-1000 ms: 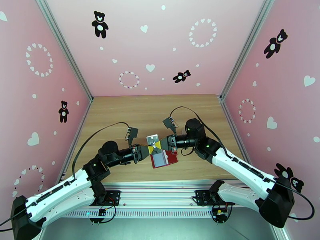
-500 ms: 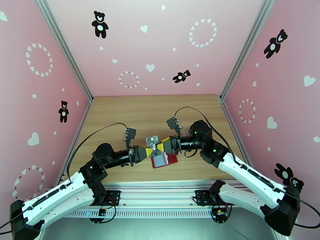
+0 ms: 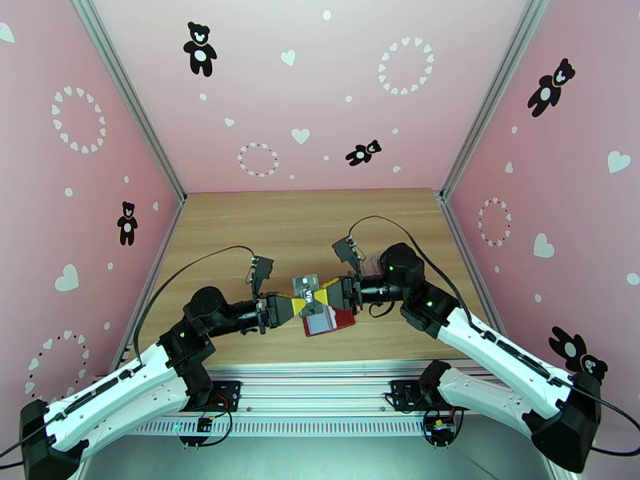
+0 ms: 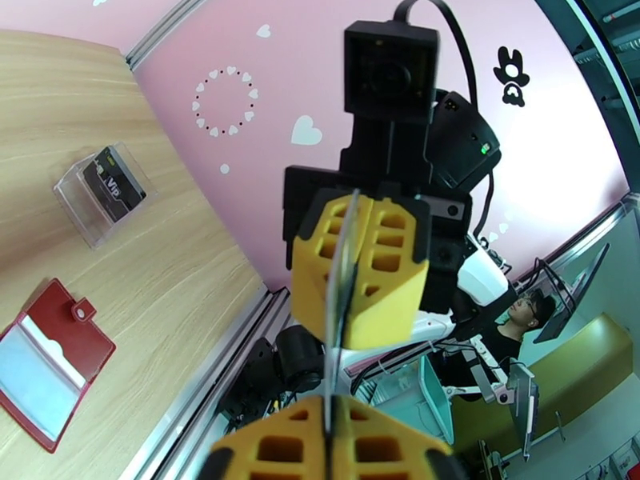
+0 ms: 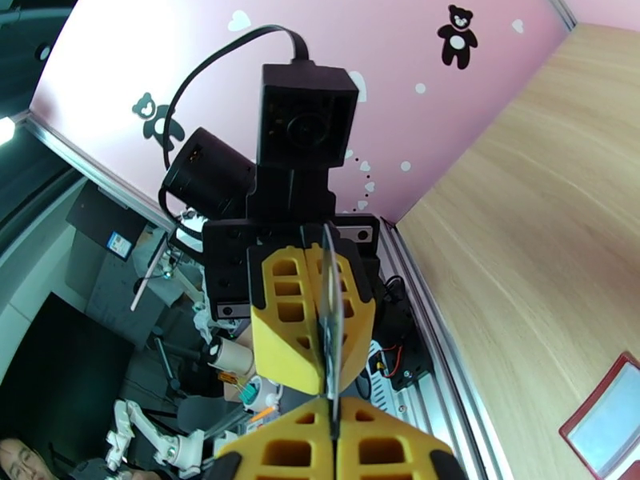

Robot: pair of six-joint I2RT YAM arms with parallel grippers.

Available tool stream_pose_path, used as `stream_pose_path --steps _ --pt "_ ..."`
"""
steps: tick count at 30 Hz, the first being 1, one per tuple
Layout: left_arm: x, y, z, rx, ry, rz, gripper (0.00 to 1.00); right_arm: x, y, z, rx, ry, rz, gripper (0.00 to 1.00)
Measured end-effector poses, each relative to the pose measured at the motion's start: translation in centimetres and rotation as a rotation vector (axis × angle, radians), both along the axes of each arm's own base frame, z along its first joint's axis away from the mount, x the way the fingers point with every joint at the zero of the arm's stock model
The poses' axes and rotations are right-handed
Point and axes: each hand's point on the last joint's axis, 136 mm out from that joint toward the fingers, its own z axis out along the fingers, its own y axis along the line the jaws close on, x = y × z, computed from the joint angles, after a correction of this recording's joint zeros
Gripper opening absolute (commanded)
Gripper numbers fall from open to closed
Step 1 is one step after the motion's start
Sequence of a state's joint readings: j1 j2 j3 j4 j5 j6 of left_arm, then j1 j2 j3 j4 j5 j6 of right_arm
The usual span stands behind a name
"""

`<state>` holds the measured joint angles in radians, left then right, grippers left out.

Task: Put the credit cards into the card holder

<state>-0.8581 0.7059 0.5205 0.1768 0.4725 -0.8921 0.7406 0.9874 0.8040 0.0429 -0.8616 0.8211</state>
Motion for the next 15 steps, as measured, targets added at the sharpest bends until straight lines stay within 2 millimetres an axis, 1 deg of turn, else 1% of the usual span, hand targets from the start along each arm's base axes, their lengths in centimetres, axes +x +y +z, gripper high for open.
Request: stream_pose_path --steps 1,2,3,5,7,9,11,12,15 --pt "0.3 0.1 -0.6 0.022 0.013 0.019 0.79 0.1 0.0 -0.3 -0.012 0.003 -0.006 0.00" --pt "0.7 0.3 -1.2 0.049 0.030 0.048 0.83 0.2 -0.1 -0.7 -0.024 0.008 -0.013 0.00" --pt "1.3 0.6 -2.2 0.094 0.054 0.091 0.84 0.7 -0.2 -1.2 -0.045 0.013 -0.033 0.00" --pt "2.9 1.8 -4.0 0.192 0.116 0.204 0.82 2.2 -0.9 -2.9 -0.116 0.034 -0.096 0.00" --pt "4.7 3.6 -5.9 0.296 0.187 0.340 0.80 4.4 -2.3 -5.6 -0.223 0.062 -0.196 0.00" --pt "6.0 4.7 -7.9 0.362 0.243 0.414 0.78 6.0 -3.7 -8.2 -0.321 0.098 -0.269 0.00" --pt "6.5 4.8 -10.4 0.407 0.300 0.431 0.75 6.9 -4.7 -10.8 -0.405 0.140 -0.307 0.00" --pt "6.5 4.7 -12.0 0.439 0.335 0.428 0.74 7.2 -5.1 -12.3 -0.451 0.164 -0.315 0.00" --pt "6.4 4.4 -16.5 0.551 0.426 0.414 0.70 7.2 -5.7 -16.2 -0.561 0.231 -0.311 0.00"
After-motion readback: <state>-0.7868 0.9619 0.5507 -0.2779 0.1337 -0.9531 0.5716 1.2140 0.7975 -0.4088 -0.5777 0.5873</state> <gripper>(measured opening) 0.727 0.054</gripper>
